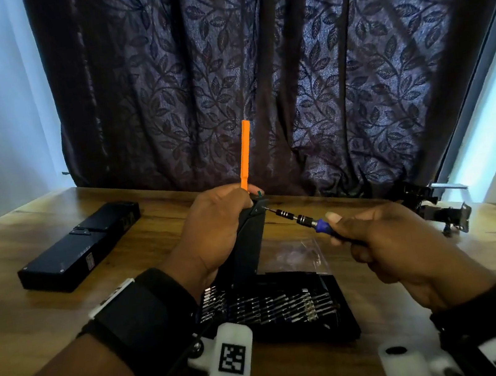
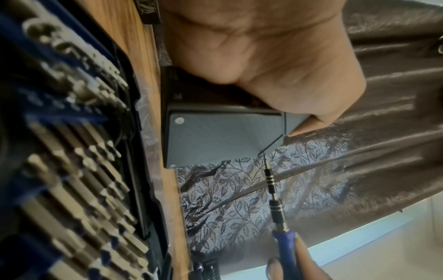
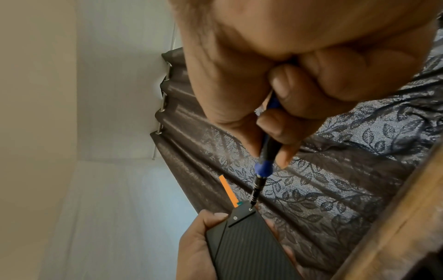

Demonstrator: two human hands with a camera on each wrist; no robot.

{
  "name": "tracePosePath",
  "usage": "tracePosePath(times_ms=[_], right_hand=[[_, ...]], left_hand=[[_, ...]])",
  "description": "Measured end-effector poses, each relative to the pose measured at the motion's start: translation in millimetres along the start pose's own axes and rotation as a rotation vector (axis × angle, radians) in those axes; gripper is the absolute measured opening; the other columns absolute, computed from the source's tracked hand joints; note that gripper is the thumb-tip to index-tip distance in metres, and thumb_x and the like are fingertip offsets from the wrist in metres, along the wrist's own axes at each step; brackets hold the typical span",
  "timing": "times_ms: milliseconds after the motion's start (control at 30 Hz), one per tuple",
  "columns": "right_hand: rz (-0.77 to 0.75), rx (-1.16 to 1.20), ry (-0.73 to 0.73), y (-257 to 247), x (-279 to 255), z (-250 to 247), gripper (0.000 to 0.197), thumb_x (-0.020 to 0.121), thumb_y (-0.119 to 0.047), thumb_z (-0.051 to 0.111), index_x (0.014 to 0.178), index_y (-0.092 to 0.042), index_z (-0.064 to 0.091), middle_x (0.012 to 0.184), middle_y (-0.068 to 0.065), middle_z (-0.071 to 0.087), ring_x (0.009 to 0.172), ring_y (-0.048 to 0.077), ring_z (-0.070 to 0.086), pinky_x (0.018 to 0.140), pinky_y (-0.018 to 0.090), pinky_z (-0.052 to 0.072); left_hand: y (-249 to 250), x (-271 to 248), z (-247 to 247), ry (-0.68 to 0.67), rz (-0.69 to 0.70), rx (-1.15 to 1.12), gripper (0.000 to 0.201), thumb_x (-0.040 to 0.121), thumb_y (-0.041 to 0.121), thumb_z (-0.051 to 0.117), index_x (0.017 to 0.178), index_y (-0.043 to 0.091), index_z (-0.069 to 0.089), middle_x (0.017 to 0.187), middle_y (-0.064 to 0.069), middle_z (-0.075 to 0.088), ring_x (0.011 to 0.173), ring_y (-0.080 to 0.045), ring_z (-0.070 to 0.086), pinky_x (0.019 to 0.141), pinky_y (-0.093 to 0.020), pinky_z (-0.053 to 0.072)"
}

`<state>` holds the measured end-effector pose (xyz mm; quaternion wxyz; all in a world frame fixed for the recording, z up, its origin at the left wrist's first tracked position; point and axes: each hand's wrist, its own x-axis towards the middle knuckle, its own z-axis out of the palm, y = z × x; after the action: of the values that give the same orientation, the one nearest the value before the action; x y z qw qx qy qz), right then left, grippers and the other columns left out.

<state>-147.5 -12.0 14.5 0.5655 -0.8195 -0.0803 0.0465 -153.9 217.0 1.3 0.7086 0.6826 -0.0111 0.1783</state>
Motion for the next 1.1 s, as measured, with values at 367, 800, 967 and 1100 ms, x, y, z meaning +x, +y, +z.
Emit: tracePosePath(times_ms=[367,800,967,1100], right_hand=[[-0.114,0.224,-0.171,5.9,1.8,13.3,0.067,0.071,-0.049,0.087,0.104,0.005,0.067,0.059,-0.002,0.034,0.049,0.010,0.025,0.046,0.022,0.019],[-0.133,0.357,-0.312,13.6,-4.5,45.4,0.027,0.084,-0.035,0.071,0.060,-0.028,0.063,0.057,-0.005,0.032,0.046,0.008,0.028,0.042,0.016,0.026],[-0.136,0.482,-0.237,17.5,1.5,48.2,0.019,0.097,-0.033,0.059,0.085,-0.025,0.073,0.060,-0.004,0.033,0.049,0.008,0.029,0.043,0.018,0.025],[-0.178,0.444,-0.185,12.3,-2.0,48.4,0.029,0.102,-0.026,0.054,0.080,-0.026,0.074,0.057,-0.005,0.053,0.047,0.012,0.047,0.041,0.017,0.037]], left_hand=[[-0.8,-3.7,4.3,-0.012,-0.263,-0.564,0.048,0.095,0.055,0.060,0.091,0.010,0.074,0.082,-0.015,0.069,0.068,-0.027,0.065,0.071,-0.039,0.054],[-3.7,-10.1,12.9,-0.155,-0.235,-0.666,0.112,0.076,0.097,0.022,0.113,0.001,0.067,0.102,-0.025,0.069,0.089,-0.039,0.072,0.083,-0.060,0.060],[-8.0,-15.8,25.9,-0.294,-0.288,-0.598,0.084,0.095,0.078,0.026,0.114,0.016,0.079,0.115,-0.013,0.076,0.097,-0.030,0.074,0.085,-0.051,0.061],[-15.2,-21.8,29.5,-0.438,-0.359,-0.642,0.091,0.089,0.085,0.023,0.120,0.019,0.077,0.131,-0.015,0.070,0.111,-0.038,0.069,0.094,-0.062,0.053]])
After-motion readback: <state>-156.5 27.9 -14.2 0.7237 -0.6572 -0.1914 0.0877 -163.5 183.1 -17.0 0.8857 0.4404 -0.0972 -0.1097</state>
